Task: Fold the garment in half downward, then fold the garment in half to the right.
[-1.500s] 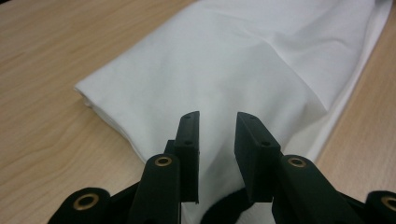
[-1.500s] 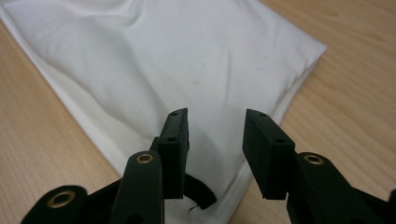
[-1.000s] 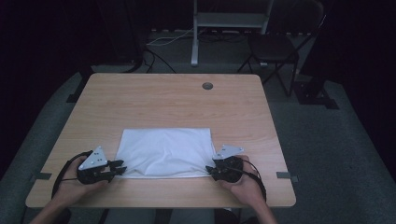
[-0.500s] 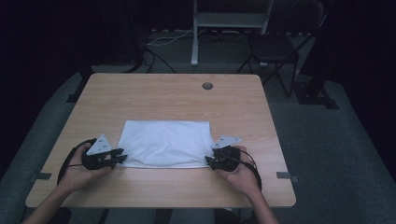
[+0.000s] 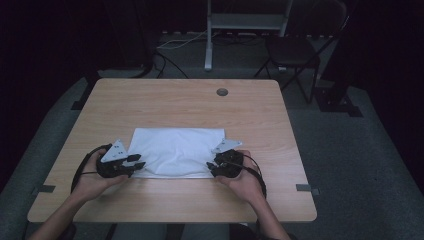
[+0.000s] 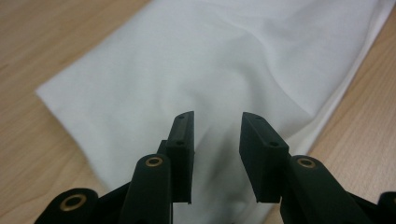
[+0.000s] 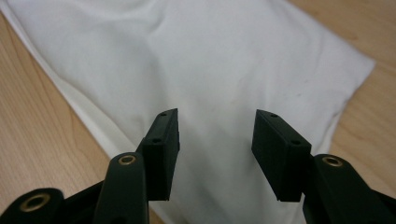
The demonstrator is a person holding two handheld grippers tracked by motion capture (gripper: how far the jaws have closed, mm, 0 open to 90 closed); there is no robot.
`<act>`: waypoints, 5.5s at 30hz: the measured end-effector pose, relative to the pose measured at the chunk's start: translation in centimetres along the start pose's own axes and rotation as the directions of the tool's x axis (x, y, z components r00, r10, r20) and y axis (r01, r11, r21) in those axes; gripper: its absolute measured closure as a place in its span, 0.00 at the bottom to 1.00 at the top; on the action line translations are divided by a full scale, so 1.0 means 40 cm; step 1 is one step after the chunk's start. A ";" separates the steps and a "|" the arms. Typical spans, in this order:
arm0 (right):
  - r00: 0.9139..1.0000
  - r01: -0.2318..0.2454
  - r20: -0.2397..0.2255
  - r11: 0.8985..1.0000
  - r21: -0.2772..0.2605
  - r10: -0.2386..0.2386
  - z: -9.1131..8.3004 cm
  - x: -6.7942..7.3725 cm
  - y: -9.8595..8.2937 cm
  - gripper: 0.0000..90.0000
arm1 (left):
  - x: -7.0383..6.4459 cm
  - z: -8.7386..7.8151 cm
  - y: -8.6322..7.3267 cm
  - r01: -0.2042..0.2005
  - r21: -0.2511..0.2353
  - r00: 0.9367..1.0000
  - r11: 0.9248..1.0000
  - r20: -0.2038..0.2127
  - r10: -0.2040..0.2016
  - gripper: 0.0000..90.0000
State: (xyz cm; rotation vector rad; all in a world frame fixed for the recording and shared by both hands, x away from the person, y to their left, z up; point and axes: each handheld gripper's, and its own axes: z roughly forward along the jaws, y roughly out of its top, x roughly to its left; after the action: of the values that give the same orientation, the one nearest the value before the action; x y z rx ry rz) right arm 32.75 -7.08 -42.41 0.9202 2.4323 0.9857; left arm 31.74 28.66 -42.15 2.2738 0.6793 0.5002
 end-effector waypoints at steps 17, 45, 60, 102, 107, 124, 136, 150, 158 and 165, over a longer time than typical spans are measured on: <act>0.999 -0.013 0.030 1.000 0.004 0.013 -0.020 -0.004 -0.041 0.55 | -0.010 0.010 -0.001 -0.018 0.026 1.000 0.999 -0.004 0.018 0.70; 0.991 -0.134 0.033 0.991 -0.001 0.134 -0.007 -0.052 -0.052 0.51 | 0.047 0.043 0.003 0.064 0.023 0.998 0.998 -0.021 -0.064 0.69; 0.988 -0.149 0.046 0.989 -0.016 0.150 -0.010 -0.041 -0.061 0.51 | 0.022 0.044 0.002 0.066 0.010 0.998 0.998 -0.024 -0.065 0.67; 0.967 -0.242 0.036 0.951 -0.191 0.253 -0.054 -0.038 -0.043 0.15 | 0.052 -0.018 -0.022 0.303 -0.208 0.932 0.930 -0.137 -0.334 0.23; 0.967 -0.240 0.040 0.952 -0.188 0.252 -0.055 -0.038 -0.046 0.15 | 0.050 -0.017 -0.024 0.300 -0.206 0.935 0.931 -0.129 -0.330 0.23; 0.988 -0.154 -0.012 0.973 -0.169 0.154 -0.030 0.003 0.017 0.15 | 0.258 0.078 0.116 0.385 -0.059 0.909 0.921 -0.148 -0.389 0.23; 0.991 -0.136 -0.020 0.978 -0.160 0.135 -0.031 0.001 0.009 0.15 | 0.306 0.186 0.125 0.489 0.089 0.870 0.868 -0.124 -0.477 0.39; 0.995 -0.093 -0.039 0.987 -0.133 0.088 -0.005 0.025 0.029 0.15 | 0.299 0.201 0.101 0.488 0.012 0.862 0.873 -0.160 -0.480 0.79; 0.997 -0.016 -0.083 0.992 -0.126 0.006 0.024 0.062 0.077 0.15 | 0.299 0.175 0.102 0.508 -0.040 0.853 0.861 -0.113 -0.509 0.92; 0.994 0.029 -0.099 0.992 -0.121 -0.042 0.043 0.079 0.129 0.15 | 0.293 0.142 0.122 0.513 -0.095 0.848 0.853 -0.104 -0.521 0.94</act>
State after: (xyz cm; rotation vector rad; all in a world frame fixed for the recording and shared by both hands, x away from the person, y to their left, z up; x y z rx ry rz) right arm 33.65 -1.29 -40.15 0.8018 2.4319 1.1773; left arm 45.53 29.71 -40.71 1.8965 1.2749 0.3914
